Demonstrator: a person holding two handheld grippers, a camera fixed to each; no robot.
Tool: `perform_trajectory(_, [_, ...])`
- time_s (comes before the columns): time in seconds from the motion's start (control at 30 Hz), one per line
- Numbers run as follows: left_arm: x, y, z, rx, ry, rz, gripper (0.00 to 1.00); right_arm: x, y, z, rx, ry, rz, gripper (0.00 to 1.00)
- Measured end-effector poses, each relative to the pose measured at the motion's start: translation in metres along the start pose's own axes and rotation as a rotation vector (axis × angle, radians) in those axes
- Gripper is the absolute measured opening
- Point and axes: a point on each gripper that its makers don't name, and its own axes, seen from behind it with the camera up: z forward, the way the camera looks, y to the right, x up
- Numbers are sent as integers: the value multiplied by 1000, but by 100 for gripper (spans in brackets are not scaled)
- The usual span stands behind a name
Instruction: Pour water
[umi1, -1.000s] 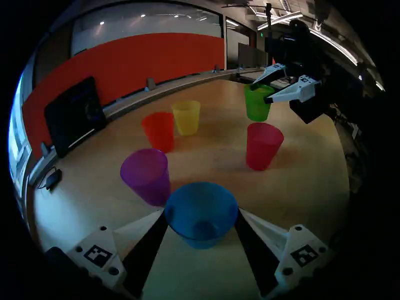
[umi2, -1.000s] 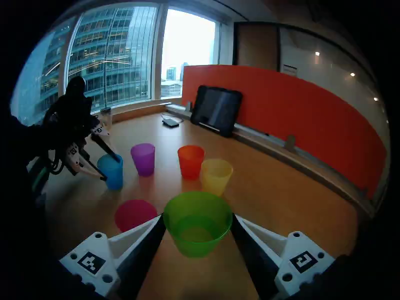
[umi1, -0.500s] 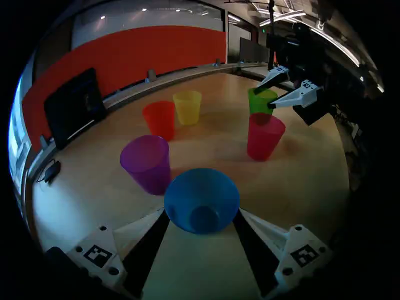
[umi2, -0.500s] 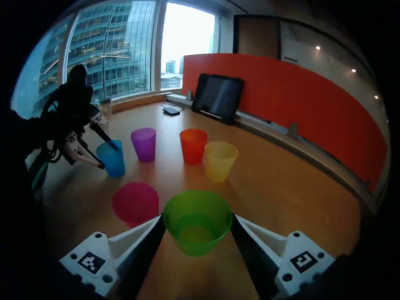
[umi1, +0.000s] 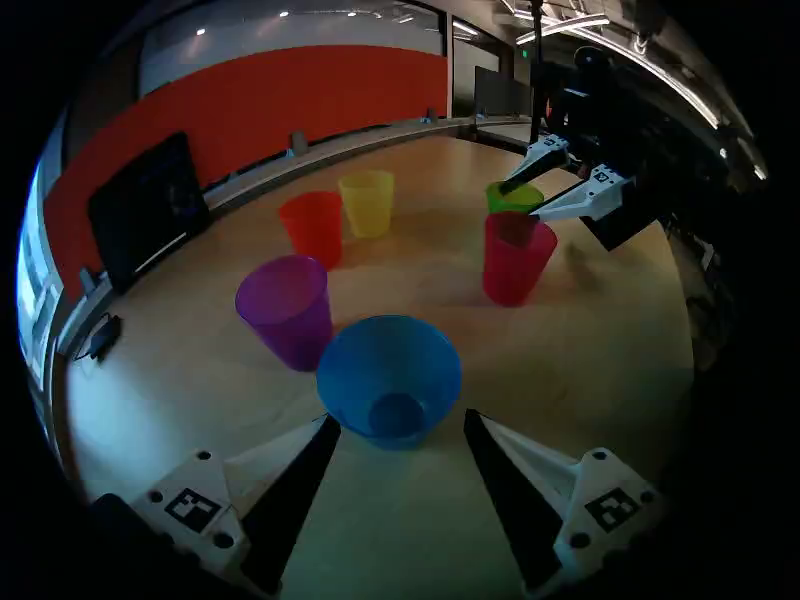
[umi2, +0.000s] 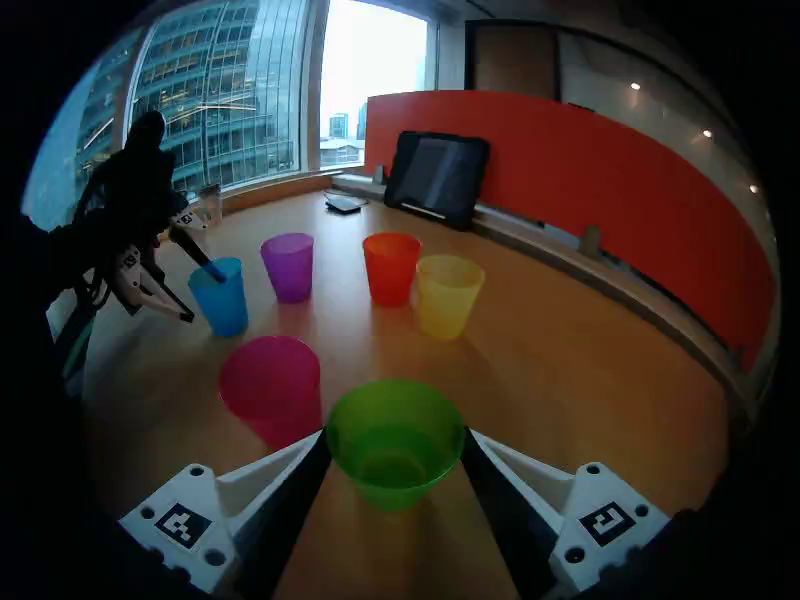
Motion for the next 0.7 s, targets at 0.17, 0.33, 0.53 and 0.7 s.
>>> perform_trajectory(0.17, [0, 0, -3, 6, 1, -2, 92, -1, -1, 0, -4, 1, -3, 93])
perform_trajectory(0.33, [-1, 2, -5, 7, -1, -3, 92, -6, -1, -2, -11, -4, -4, 94])
perform_trajectory(0.53, [-2, 5, -8, 3, -3, -16, 92, -7, 0, -5, -23, -5, -4, 98])
perform_trajectory(0.7, [-5, 7, -13, 7, -1, -31, 92, -11, 1, -12, -35, -8, -6, 100])
